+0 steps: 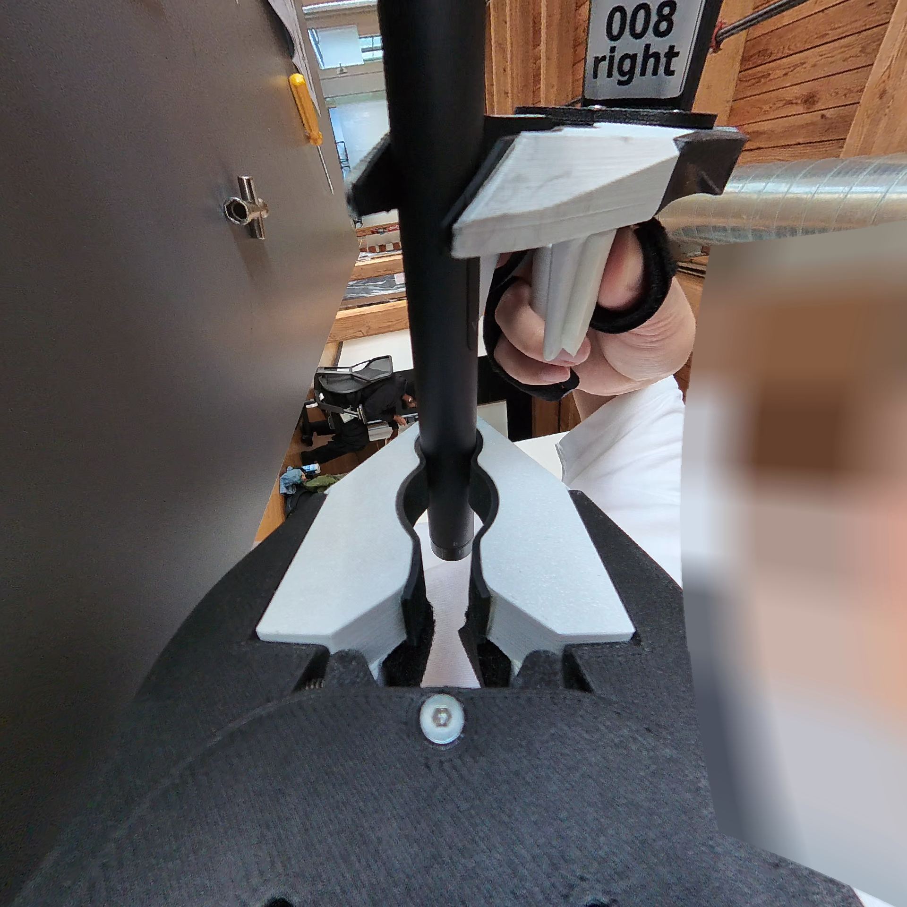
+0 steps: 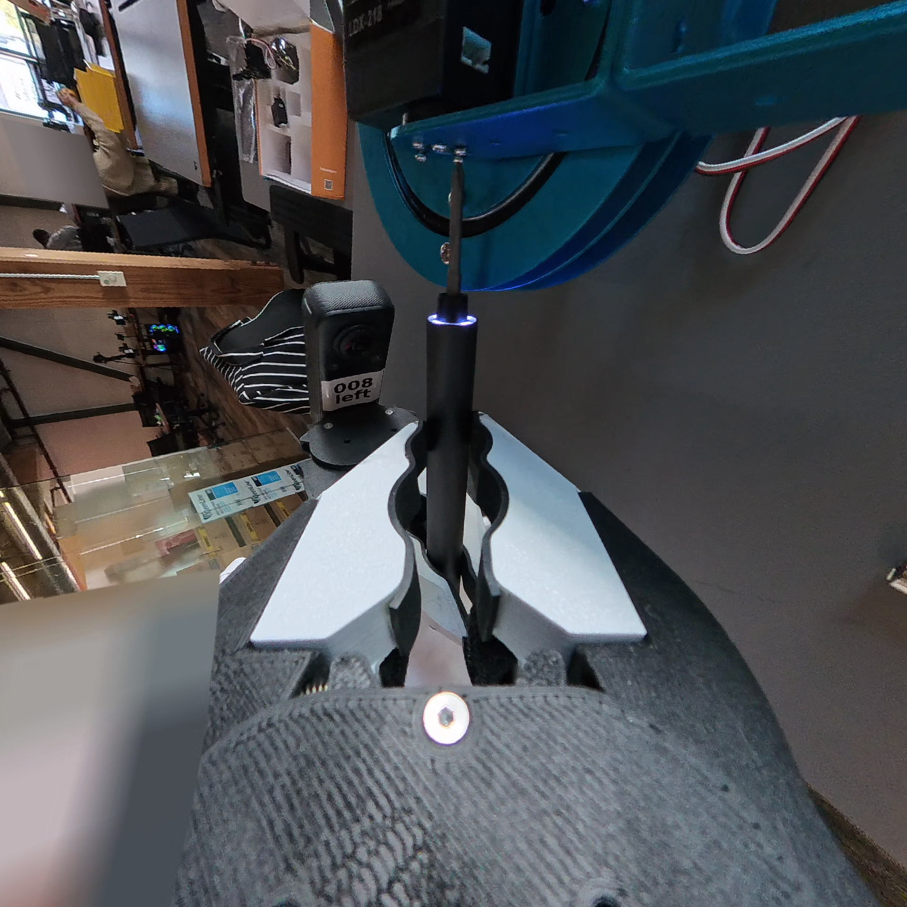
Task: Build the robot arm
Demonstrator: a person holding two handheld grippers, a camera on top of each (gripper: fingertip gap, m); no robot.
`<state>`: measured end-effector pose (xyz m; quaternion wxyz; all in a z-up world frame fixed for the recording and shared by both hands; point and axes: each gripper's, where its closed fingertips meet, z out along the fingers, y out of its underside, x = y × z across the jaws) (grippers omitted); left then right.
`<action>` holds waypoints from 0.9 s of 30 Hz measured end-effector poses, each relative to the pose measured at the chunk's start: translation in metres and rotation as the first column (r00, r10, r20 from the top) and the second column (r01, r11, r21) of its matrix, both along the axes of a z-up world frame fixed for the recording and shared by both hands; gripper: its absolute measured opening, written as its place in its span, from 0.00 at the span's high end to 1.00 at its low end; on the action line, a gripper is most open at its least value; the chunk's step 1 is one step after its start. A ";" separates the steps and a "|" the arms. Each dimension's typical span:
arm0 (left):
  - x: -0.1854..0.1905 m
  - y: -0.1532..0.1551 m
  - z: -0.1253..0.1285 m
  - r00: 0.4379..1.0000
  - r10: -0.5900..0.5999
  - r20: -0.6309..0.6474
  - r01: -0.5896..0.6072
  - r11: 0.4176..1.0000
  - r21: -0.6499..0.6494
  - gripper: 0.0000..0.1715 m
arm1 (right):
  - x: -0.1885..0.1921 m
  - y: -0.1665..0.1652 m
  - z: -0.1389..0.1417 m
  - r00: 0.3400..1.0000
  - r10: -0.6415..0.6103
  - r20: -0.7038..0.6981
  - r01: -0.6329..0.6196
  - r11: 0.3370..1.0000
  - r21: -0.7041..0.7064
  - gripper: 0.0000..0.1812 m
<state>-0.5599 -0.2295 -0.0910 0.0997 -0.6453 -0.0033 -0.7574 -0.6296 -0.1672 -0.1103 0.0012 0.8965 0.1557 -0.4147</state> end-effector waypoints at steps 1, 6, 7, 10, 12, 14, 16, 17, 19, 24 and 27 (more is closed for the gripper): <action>0.000 0.000 0.001 1.000 0.000 0.006 0.000 1.000 -0.002 0.95 | 0.000 0.000 0.000 1.000 0.003 -0.001 -0.003 1.000 0.002 0.91; 0.000 0.001 0.003 1.000 -0.002 0.025 0.002 1.000 -0.007 0.95 | 0.000 0.000 0.001 1.000 0.024 -0.007 -0.023 1.000 0.018 0.91; 0.000 0.001 0.003 1.000 -0.002 0.028 0.002 1.000 -0.008 0.95 | -0.001 0.001 0.001 1.000 0.019 -0.015 -0.019 1.000 0.016 0.91; -0.001 0.001 0.005 0.999 -0.001 0.033 0.002 1.000 -0.010 0.95 | -0.001 0.001 0.002 1.000 0.013 -0.024 -0.013 1.000 0.001 0.91; -0.002 0.000 0.006 0.999 0.000 0.040 0.000 1.000 -0.012 0.95 | -0.002 0.000 0.004 0.999 0.007 -0.033 -0.008 1.000 -0.003 0.91; -0.004 0.001 0.007 0.999 0.004 0.046 -0.004 1.000 -0.014 0.95 | -0.003 0.000 0.004 0.999 -0.003 -0.046 0.002 1.000 -0.012 0.91; -0.005 0.002 0.007 0.999 0.011 0.049 -0.010 1.000 -0.016 0.95 | -0.004 0.002 0.004 0.997 -0.025 -0.067 0.023 0.999 -0.029 0.91; -0.006 0.002 0.007 0.999 0.013 0.048 -0.012 1.000 -0.016 0.95 | -0.005 0.002 0.004 0.996 -0.038 -0.079 0.035 0.998 -0.043 0.91; -0.007 0.002 0.007 0.999 0.015 0.050 -0.015 1.000 -0.017 0.95 | -0.006 0.003 0.004 0.995 -0.045 -0.090 0.041 0.998 -0.048 0.91; -0.008 0.002 0.007 0.999 0.016 0.051 -0.015 1.000 -0.019 0.95 | -0.007 0.003 0.004 0.995 -0.037 -0.095 0.034 0.999 -0.036 0.92; -0.008 0.002 0.007 0.999 0.015 0.050 -0.014 1.000 -0.019 0.95 | -0.007 0.003 0.004 0.995 -0.034 -0.093 0.031 0.999 -0.029 0.92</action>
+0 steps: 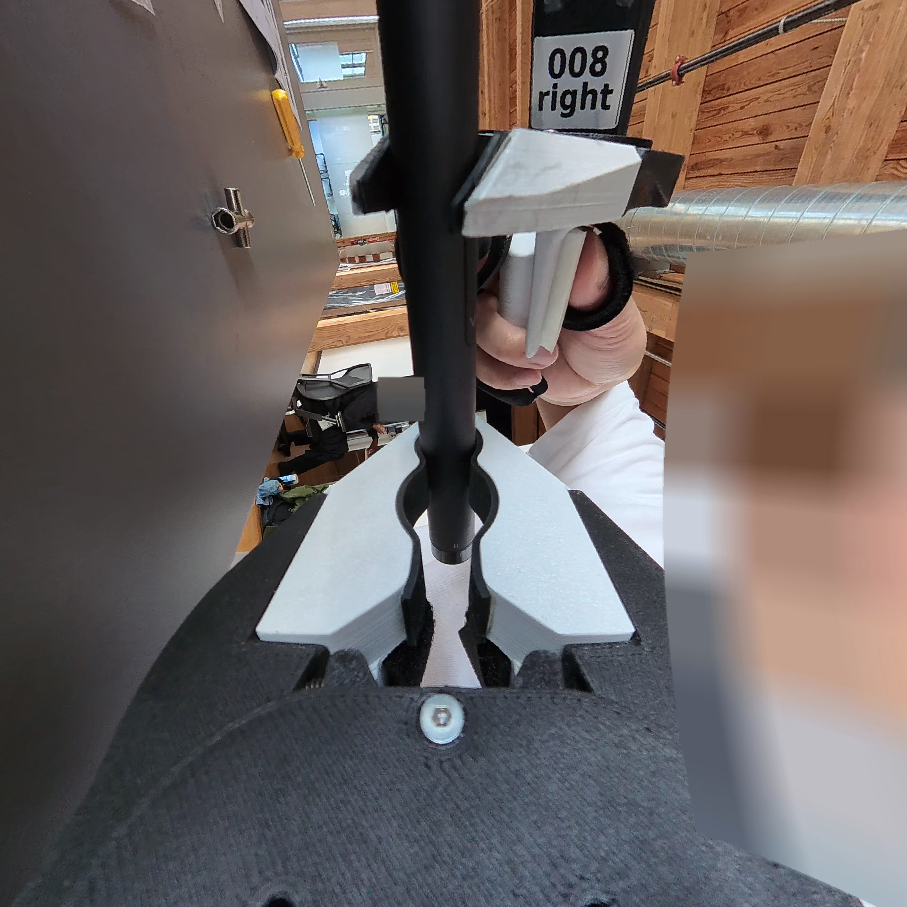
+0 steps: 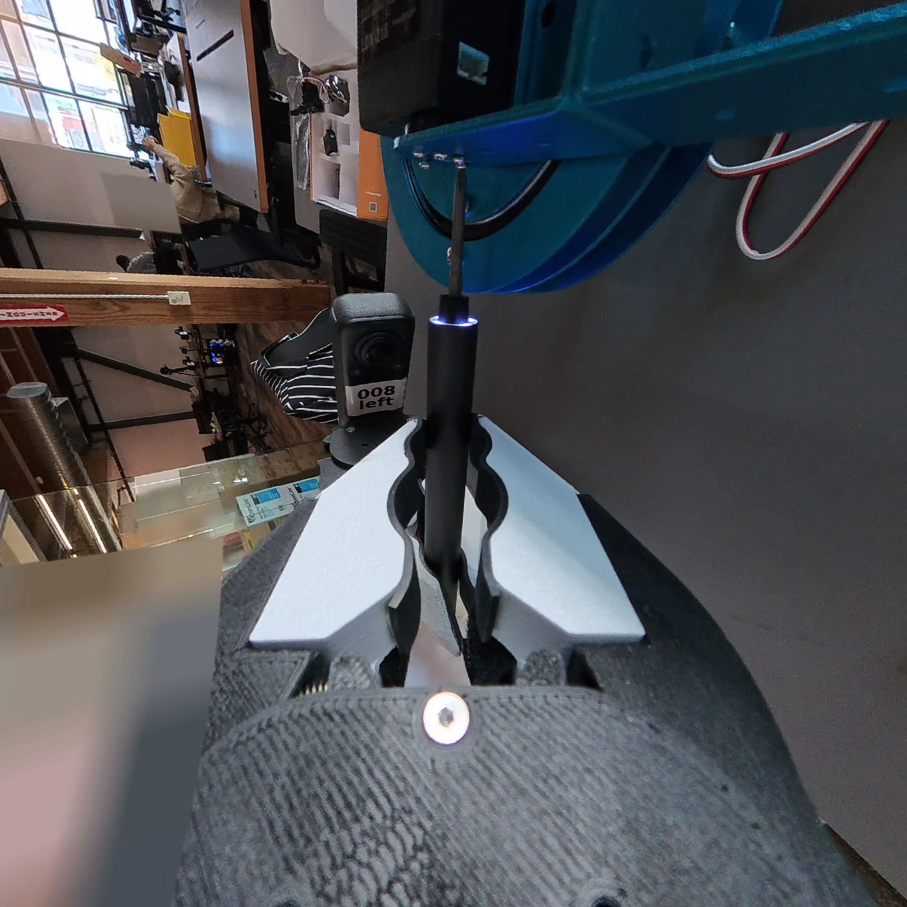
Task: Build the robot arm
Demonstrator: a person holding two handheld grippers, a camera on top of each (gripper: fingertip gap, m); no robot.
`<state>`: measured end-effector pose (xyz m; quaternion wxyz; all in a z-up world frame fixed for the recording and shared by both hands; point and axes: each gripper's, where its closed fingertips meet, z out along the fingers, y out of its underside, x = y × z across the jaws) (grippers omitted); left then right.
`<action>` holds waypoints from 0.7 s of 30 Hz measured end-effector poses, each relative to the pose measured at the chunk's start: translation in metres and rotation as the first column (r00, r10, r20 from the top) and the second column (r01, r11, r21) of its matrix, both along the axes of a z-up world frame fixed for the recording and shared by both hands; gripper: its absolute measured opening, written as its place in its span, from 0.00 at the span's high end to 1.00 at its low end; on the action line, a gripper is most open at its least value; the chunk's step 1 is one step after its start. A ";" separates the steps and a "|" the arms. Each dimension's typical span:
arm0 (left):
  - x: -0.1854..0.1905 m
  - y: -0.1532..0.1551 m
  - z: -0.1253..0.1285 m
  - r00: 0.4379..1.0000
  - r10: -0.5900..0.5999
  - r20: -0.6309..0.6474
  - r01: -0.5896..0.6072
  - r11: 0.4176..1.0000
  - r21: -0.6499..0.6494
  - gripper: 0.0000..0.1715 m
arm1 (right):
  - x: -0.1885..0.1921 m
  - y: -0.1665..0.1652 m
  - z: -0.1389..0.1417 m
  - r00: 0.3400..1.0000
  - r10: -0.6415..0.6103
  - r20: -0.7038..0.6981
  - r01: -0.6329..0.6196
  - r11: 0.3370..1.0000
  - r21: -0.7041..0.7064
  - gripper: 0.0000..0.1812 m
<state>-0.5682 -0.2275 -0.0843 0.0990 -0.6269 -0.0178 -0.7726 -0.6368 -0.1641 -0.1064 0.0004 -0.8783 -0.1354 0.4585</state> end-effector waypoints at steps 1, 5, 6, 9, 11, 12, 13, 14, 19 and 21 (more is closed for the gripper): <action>0.000 0.000 0.000 1.000 -0.001 -0.002 0.001 1.000 0.001 0.95 | 0.000 0.000 0.000 1.000 -0.001 -0.002 0.001 1.000 0.001 0.92; 0.000 0.000 0.000 1.000 -0.005 -0.003 0.005 1.000 0.003 0.95 | 0.000 0.000 0.000 1.000 0.001 -0.013 -0.001 1.000 -0.007 0.91; 0.000 0.000 -0.001 1.000 -0.005 -0.005 0.005 1.000 0.002 0.95 | -0.001 0.000 0.001 1.000 0.001 -0.014 -0.001 1.000 -0.009 0.90; 0.000 0.000 -0.002 1.000 -0.003 -0.010 0.003 1.000 0.001 0.95 | -0.003 -0.002 0.003 1.000 0.010 0.022 -0.010 1.000 0.012 0.84; 0.000 0.000 -0.002 1.000 -0.005 -0.011 0.005 1.000 0.002 0.95 | -0.003 -0.003 0.002 0.996 0.034 0.086 -0.039 0.998 0.056 0.85; 0.001 0.000 -0.002 1.000 -0.006 -0.013 0.006 1.000 0.003 0.95 | -0.002 -0.003 0.001 0.991 0.046 0.123 -0.056 0.995 0.081 0.85; 0.001 0.000 -0.002 1.000 -0.007 -0.012 0.007 1.000 0.003 0.95 | -0.001 -0.004 0.000 0.986 0.059 0.158 -0.075 0.992 0.102 0.85; 0.001 0.000 -0.002 1.000 -0.009 -0.011 0.009 1.000 0.003 0.95 | 0.000 -0.003 -0.001 0.980 0.064 0.189 -0.088 0.989 0.122 0.86; 0.001 0.000 -0.004 1.000 -0.015 -0.012 0.015 1.000 0.007 0.95 | 0.002 -0.002 -0.005 0.968 0.049 0.246 -0.081 0.989 0.122 0.90; 0.001 0.000 -0.003 1.000 -0.018 -0.012 0.018 1.000 0.009 0.95 | 0.002 -0.002 -0.005 0.967 0.041 0.252 -0.073 0.990 0.120 0.91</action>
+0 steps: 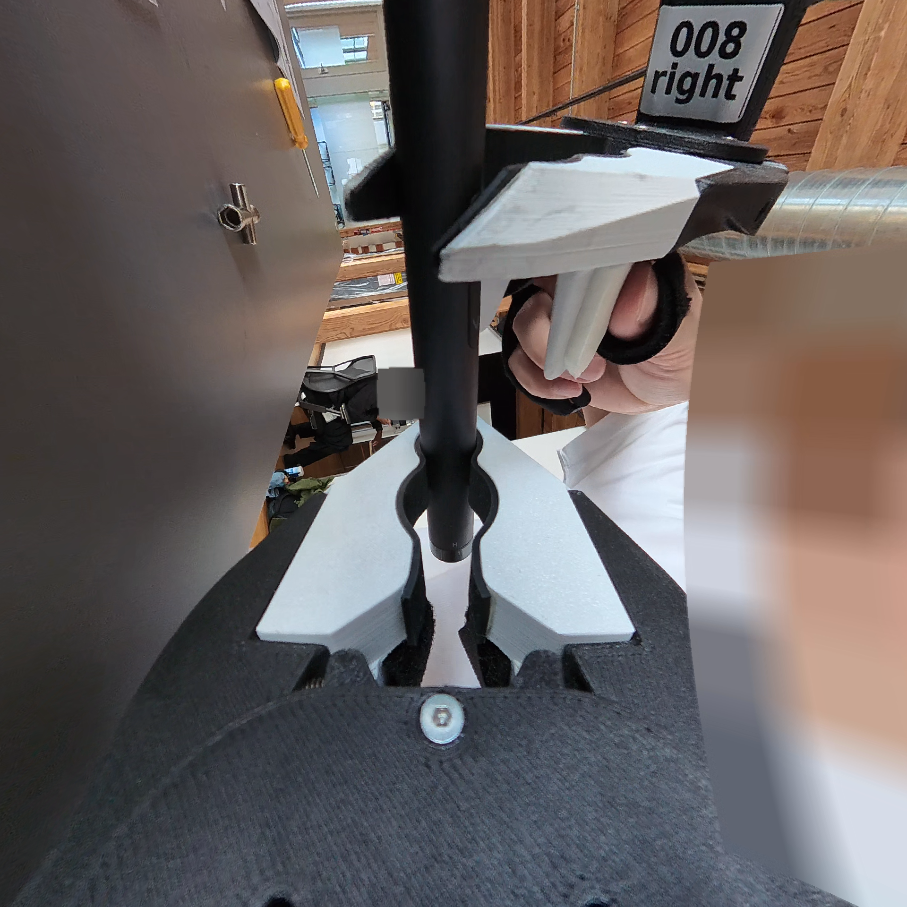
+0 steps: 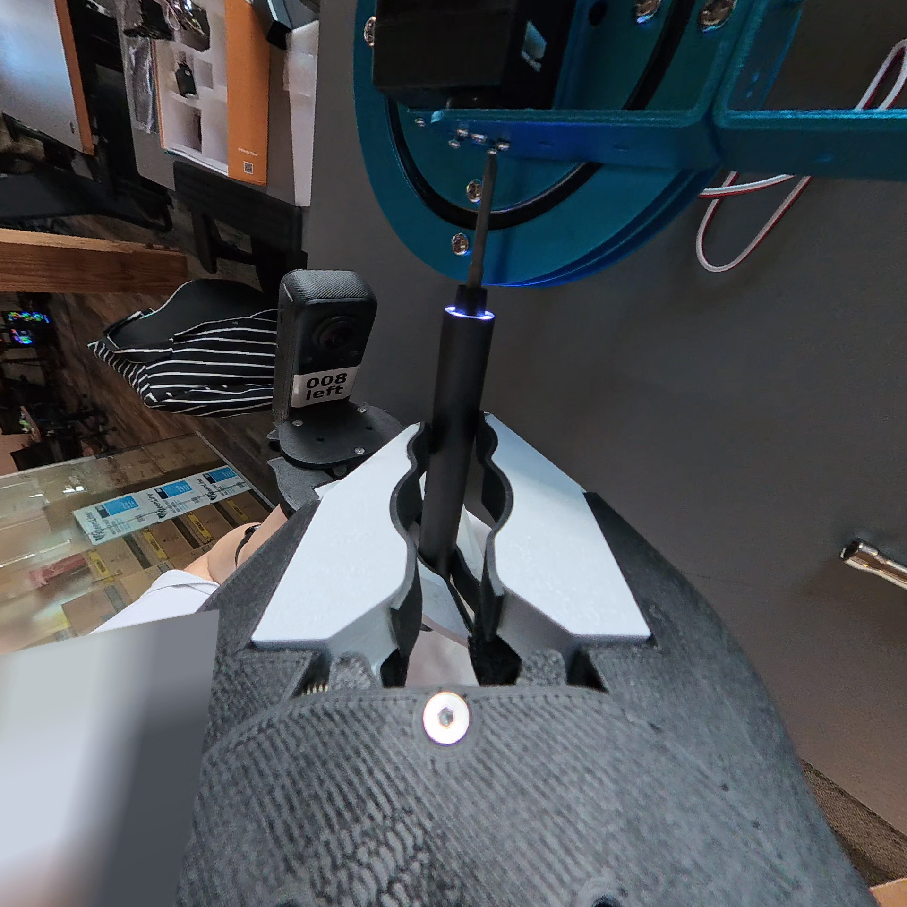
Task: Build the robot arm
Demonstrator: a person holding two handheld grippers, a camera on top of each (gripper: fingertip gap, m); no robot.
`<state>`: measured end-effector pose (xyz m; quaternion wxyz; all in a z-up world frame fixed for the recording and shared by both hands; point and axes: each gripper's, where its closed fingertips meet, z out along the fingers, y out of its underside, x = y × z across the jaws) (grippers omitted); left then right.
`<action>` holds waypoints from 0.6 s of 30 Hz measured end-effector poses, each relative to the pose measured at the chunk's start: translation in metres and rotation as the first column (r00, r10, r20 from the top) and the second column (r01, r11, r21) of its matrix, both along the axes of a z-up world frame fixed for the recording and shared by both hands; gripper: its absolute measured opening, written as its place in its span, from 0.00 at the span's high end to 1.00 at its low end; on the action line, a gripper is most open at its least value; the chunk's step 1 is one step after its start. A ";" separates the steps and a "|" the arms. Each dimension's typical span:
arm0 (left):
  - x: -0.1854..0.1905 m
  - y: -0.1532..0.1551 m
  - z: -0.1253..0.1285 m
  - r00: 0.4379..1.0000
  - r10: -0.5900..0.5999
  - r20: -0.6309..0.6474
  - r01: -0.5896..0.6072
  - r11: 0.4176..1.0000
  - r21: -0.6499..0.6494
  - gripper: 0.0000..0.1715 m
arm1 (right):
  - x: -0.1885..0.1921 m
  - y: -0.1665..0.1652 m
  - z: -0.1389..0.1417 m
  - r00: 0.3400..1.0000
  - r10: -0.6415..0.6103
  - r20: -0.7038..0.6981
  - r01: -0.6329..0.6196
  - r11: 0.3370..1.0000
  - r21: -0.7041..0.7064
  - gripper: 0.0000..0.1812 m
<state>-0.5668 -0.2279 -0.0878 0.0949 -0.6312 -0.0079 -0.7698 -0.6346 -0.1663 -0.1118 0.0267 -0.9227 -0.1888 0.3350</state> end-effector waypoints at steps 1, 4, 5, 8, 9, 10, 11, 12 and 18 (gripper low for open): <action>0.000 0.000 0.000 1.000 -0.001 0.000 0.001 1.000 0.000 0.95 | 0.000 0.000 0.000 1.000 -0.005 -0.002 0.005 1.000 -0.002 0.91; 0.000 -0.001 0.001 1.000 -0.005 0.000 0.005 1.000 -0.001 0.95 | 0.000 0.000 0.001 1.000 -0.018 -0.003 0.018 1.000 -0.010 0.91; -0.001 -0.001 0.001 1.000 -0.007 -0.001 0.007 1.000 0.000 0.95 | -0.001 0.000 0.001 1.000 -0.020 -0.004 0.020 1.000 -0.008 0.91; -0.002 -0.001 0.001 1.000 -0.009 -0.004 0.009 1.000 0.000 0.95 | -0.002 0.000 0.001 0.999 -0.035 -0.013 0.035 0.999 -0.027 0.91; -0.002 -0.001 0.001 1.000 -0.010 -0.004 0.010 1.000 -0.001 0.95 | -0.002 0.000 0.001 0.999 -0.035 -0.014 0.034 0.999 -0.028 0.91; -0.002 -0.001 0.001 1.000 -0.009 -0.002 0.009 1.000 -0.002 0.95 | -0.002 0.000 0.001 0.999 -0.036 -0.015 0.036 0.999 -0.030 0.91; -0.003 -0.001 0.002 1.000 -0.010 -0.001 0.010 1.000 -0.002 0.95 | -0.003 0.000 0.001 0.999 -0.036 -0.017 0.035 0.999 -0.030 0.91; -0.004 -0.001 0.002 1.000 -0.012 0.000 0.012 1.000 -0.003 0.95 | -0.003 0.000 0.001 0.999 -0.028 -0.022 0.027 0.999 -0.026 0.91; -0.008 -0.003 0.002 1.000 -0.028 -0.007 0.028 0.999 -0.016 0.95 | -0.008 0.000 0.005 0.991 -0.100 -0.085 0.091 0.991 -0.095 0.88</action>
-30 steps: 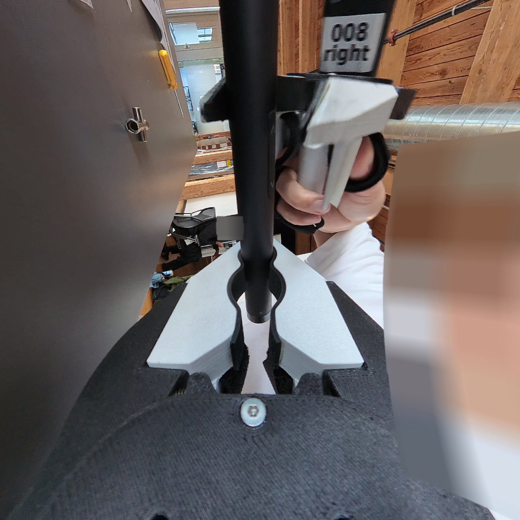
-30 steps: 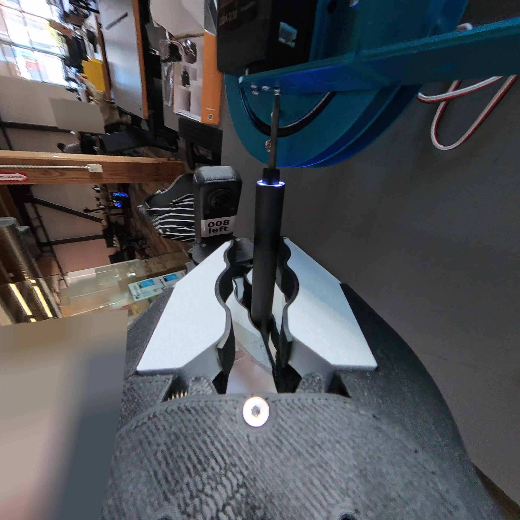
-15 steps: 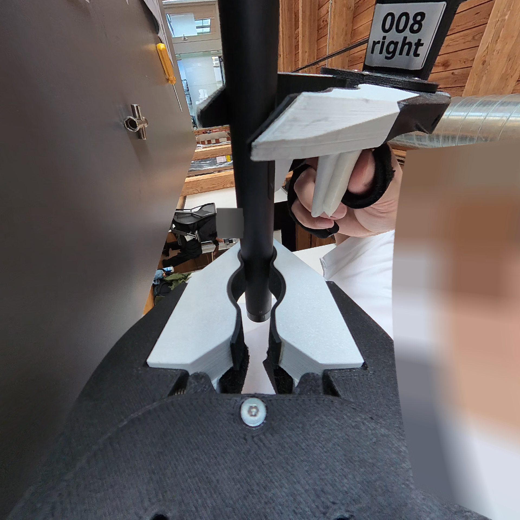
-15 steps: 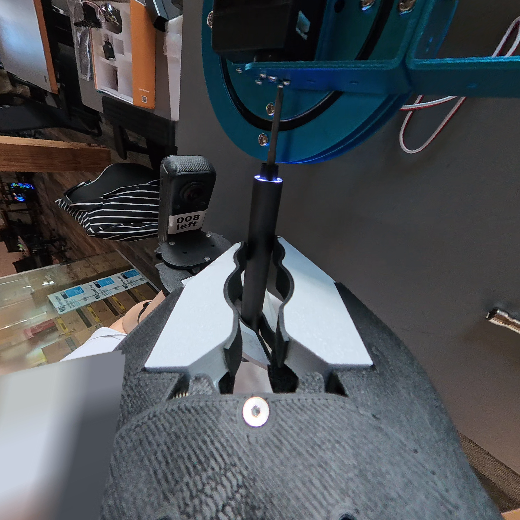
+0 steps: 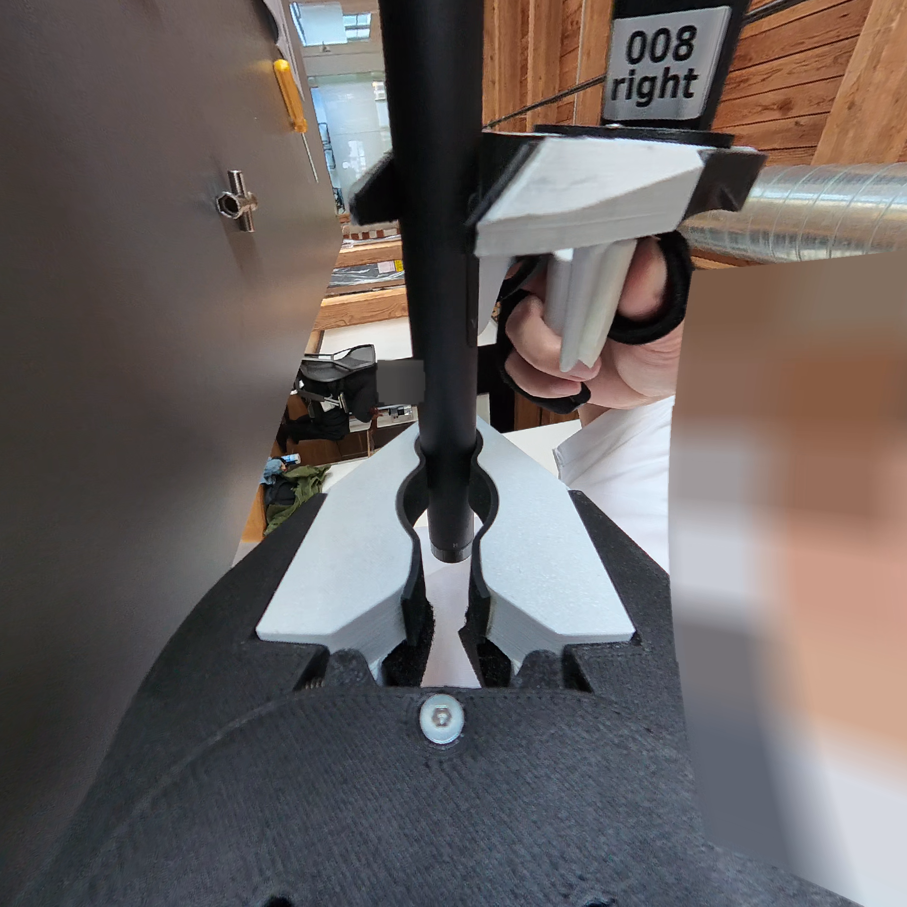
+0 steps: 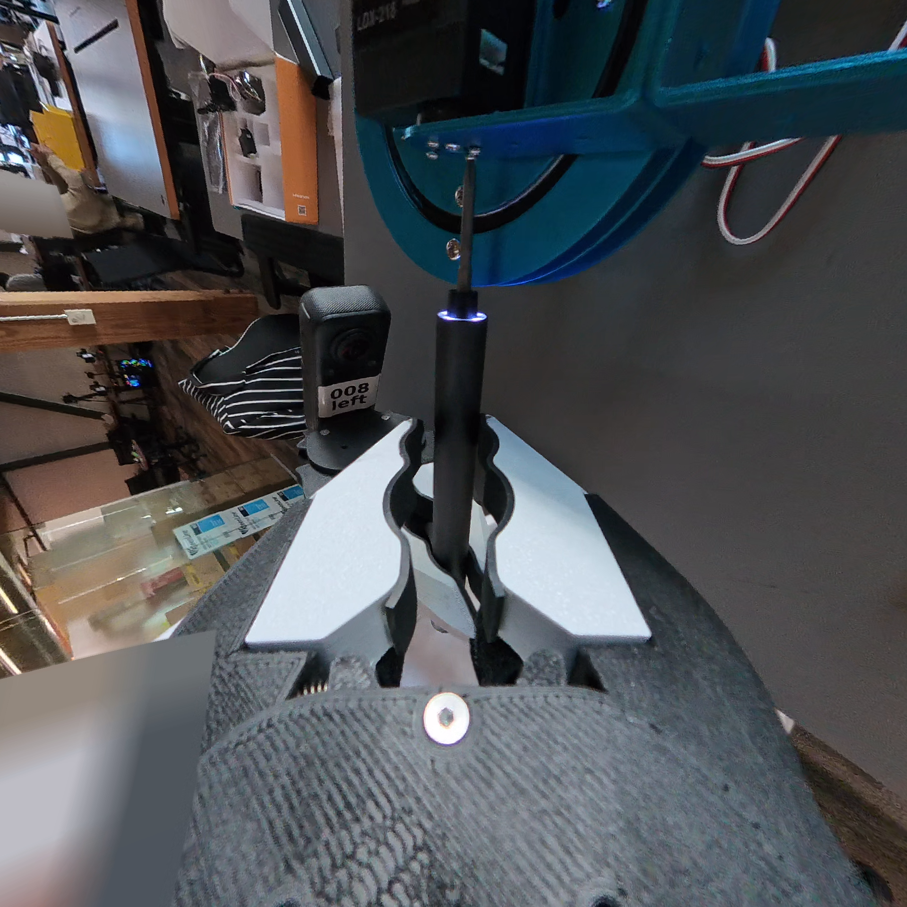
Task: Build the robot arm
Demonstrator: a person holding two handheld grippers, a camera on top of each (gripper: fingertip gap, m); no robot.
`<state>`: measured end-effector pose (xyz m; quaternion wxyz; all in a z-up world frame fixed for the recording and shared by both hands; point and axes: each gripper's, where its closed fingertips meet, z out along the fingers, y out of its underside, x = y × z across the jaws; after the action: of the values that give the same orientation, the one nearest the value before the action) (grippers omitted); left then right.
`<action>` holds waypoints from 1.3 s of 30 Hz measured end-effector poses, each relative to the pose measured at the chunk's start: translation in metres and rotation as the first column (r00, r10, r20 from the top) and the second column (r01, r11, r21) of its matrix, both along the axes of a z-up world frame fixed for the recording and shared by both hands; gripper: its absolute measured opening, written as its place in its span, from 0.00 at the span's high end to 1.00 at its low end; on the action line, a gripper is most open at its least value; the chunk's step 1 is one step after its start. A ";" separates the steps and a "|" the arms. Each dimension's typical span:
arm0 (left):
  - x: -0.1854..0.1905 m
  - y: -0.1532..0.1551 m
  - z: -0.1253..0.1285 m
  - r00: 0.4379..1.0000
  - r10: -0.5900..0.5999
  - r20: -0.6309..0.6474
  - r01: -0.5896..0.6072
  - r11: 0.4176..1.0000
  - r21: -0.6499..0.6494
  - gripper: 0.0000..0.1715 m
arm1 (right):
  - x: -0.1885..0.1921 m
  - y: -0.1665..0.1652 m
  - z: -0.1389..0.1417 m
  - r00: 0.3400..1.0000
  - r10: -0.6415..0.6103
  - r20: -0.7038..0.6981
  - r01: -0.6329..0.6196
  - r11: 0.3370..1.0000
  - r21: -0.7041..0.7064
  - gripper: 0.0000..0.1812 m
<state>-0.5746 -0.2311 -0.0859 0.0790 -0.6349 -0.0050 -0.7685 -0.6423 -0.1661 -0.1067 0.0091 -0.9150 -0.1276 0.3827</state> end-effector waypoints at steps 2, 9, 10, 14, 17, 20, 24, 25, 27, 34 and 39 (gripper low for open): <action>-0.002 -0.001 -0.001 1.000 -0.013 -0.012 0.013 1.000 -0.001 0.95 | -0.001 -0.001 0.000 1.000 0.017 0.025 -0.017 1.000 0.020 0.87; -0.007 -0.004 -0.003 0.998 -0.063 -0.025 0.064 0.998 0.005 0.95 | -0.002 -0.001 -0.004 0.996 -0.004 0.093 -0.003 0.998 0.069 0.91; -0.008 -0.005 -0.003 0.997 -0.071 -0.024 0.071 0.997 0.007 0.95 | -0.003 -0.001 -0.004 0.995 -0.009 0.100 0.002 0.997 0.073 0.91; -0.010 -0.006 -0.003 0.995 -0.096 -0.018 0.096 0.995 0.013 0.96 | -0.005 -0.001 -0.005 0.994 -0.048 0.101 0.041 0.997 0.070 0.91; -0.011 -0.007 -0.002 0.993 -0.114 -0.010 0.114 0.993 0.015 0.95 | -0.005 -0.001 -0.004 0.993 -0.057 0.102 0.048 0.995 0.083 0.91; -0.011 -0.007 -0.002 0.992 -0.127 -0.006 0.127 0.992 0.018 0.95 | -0.005 -0.001 -0.004 0.994 -0.064 0.092 0.056 0.995 0.081 0.91; -0.013 -0.005 0.001 0.991 -0.134 0.016 0.134 0.991 0.017 0.95 | -0.007 0.001 -0.003 0.997 -0.063 0.042 0.060 0.995 0.082 0.91; -0.013 -0.005 0.001 0.991 -0.134 0.019 0.134 0.991 0.016 0.95 | -0.007 0.002 -0.002 0.998 -0.065 0.024 0.063 0.995 0.071 0.91; -0.013 -0.005 0.000 0.990 -0.137 0.012 0.137 0.990 0.018 0.95 | -0.008 0.002 -0.003 0.998 -0.053 0.021 0.051 0.995 0.082 0.90; -0.014 -0.006 0.000 0.988 -0.152 0.011 0.152 0.988 0.018 0.95 | -0.009 0.002 -0.002 0.993 -0.104 -0.054 0.106 0.993 0.053 0.91; -0.015 -0.011 0.003 0.985 -0.173 0.008 0.172 0.985 0.019 0.95 | -0.010 -0.001 0.001 0.983 -0.126 -0.133 0.134 0.990 0.053 0.91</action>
<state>-0.5893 -0.2416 -0.0834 0.0180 -0.6284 0.0568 -0.7756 -0.6524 -0.1674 -0.1055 0.0705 -0.8940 -0.0782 0.4356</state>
